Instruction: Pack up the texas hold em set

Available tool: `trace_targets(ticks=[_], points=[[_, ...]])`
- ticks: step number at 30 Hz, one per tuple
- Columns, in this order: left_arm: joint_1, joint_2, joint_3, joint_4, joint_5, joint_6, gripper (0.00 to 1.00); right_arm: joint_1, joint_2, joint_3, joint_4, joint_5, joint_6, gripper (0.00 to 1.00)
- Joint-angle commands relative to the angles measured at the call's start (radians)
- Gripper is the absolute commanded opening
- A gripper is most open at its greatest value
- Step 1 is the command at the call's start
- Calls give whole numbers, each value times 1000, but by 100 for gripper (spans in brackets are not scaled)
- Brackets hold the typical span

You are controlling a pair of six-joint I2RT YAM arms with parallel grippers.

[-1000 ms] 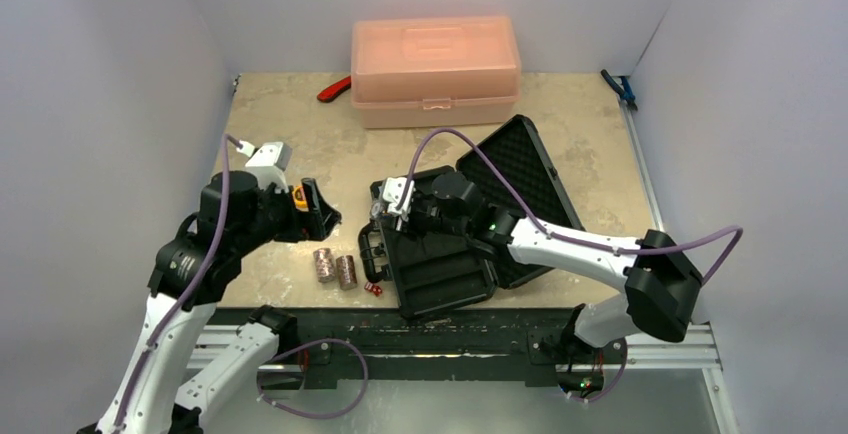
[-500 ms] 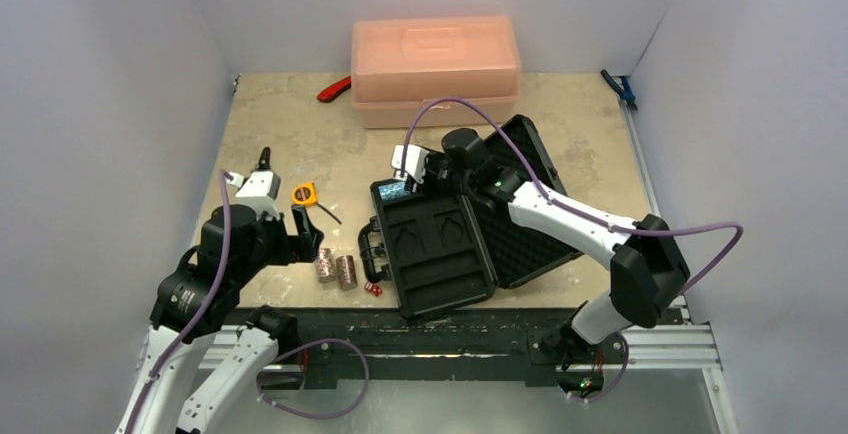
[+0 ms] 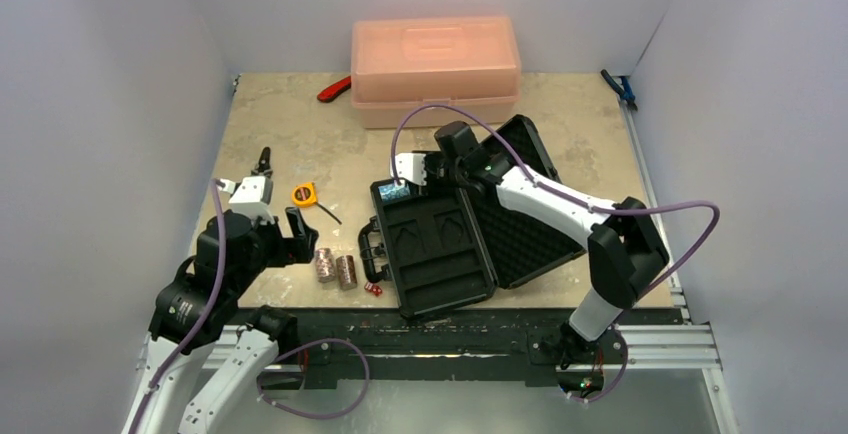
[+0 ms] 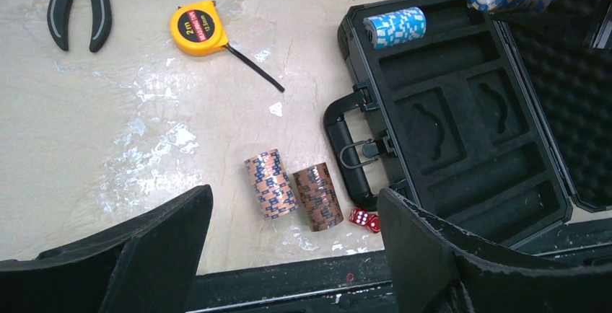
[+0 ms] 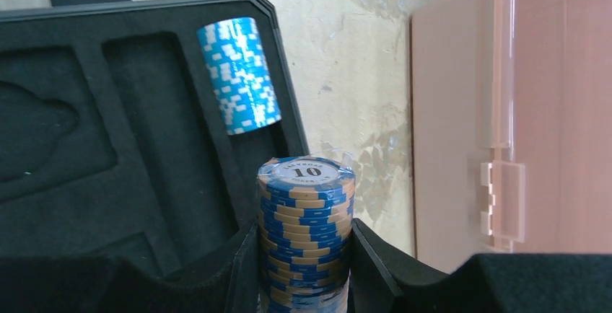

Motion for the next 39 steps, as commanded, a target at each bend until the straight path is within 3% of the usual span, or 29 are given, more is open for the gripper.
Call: trace_targets(ticks=[1,17,39], points=[[-4,-23,-14,43,-31,26,84,-32,19,147,-64,-50,-104,0],[-4,-22,-18,44,-46,29,84,-70,140,234,-158,-144,-162,0],[1,-11,-20,43,-56,28,84,-59,252,277,-127,-117,-188,0]])
